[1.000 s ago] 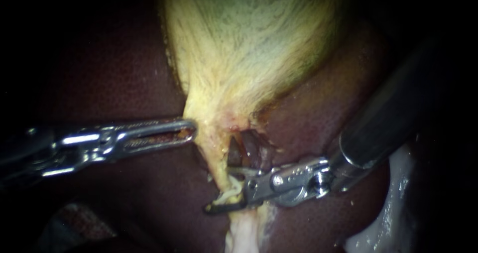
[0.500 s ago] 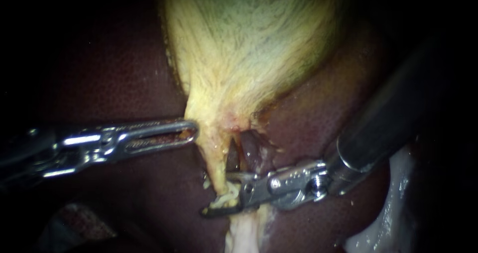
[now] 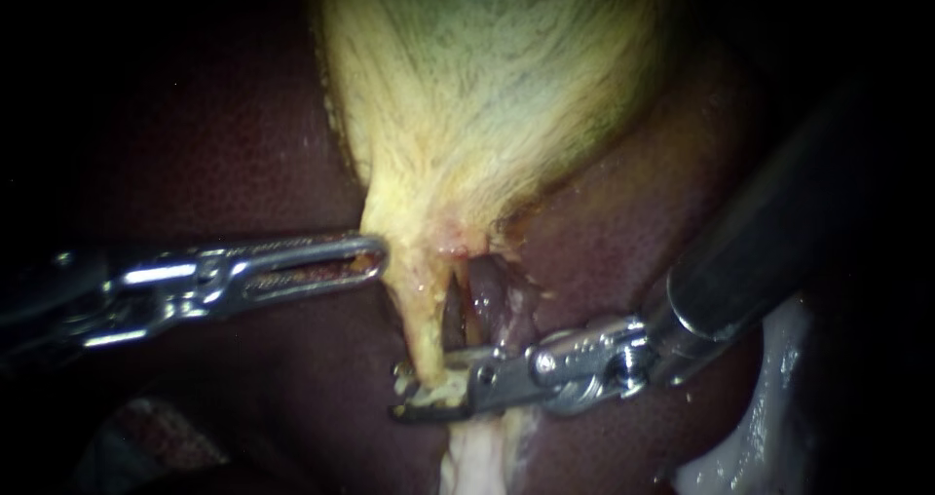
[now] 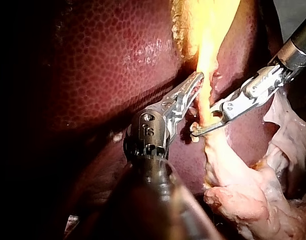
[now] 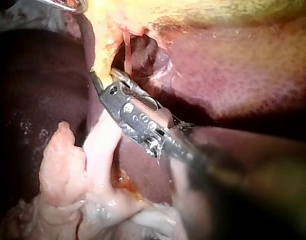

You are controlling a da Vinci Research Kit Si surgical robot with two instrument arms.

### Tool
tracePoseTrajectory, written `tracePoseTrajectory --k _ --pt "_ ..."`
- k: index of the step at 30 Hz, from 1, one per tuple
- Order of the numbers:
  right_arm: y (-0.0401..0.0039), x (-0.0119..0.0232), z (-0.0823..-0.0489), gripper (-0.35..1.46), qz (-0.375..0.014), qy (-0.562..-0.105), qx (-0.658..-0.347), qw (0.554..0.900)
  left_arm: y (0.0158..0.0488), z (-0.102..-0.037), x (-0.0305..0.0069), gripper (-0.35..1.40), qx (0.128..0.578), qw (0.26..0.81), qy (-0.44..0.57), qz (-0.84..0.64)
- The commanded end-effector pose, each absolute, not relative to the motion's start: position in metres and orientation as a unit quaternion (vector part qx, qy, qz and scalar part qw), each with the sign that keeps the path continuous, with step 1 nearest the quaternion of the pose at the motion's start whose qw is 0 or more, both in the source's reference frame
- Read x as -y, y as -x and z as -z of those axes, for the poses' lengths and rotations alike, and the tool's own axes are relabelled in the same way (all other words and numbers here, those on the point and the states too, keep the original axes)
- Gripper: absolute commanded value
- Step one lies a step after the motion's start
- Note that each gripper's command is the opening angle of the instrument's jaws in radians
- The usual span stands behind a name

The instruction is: Clipping second clip left tube

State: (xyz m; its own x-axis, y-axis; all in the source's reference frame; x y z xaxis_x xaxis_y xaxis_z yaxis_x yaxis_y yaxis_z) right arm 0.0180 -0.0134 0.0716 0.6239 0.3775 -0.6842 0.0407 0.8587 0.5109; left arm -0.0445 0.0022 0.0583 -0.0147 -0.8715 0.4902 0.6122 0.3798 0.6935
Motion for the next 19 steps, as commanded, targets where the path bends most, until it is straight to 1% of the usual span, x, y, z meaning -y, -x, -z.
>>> tracePoseTrajectory --k 1,4,8,19 --pt "-0.0179 0.0131 -0.0715 -0.35 -0.097 -0.249 -0.423 0.866 0.0446 -0.0583 -0.0022 -0.35 0.465 0.688 -0.139 0.539" --pt "-0.0177 0.0130 -0.0714 -0.35 -0.095 -0.250 -0.418 0.868 0.0446 -0.0583 -0.0022 -0.35 0.465 0.688 -0.139 0.539" --pt "-0.0178 0.0138 -0.0722 -0.35 -0.089 -0.250 -0.410 0.873 0.0446 -0.0583 -0.0022 -0.35 0.465 0.688 -0.139 0.539" --pt "-0.0178 0.0142 -0.0724 -0.35 -0.086 -0.256 -0.409 0.872 0.0446 -0.0587 -0.0024 -0.35 0.465 0.688 -0.139 0.539"
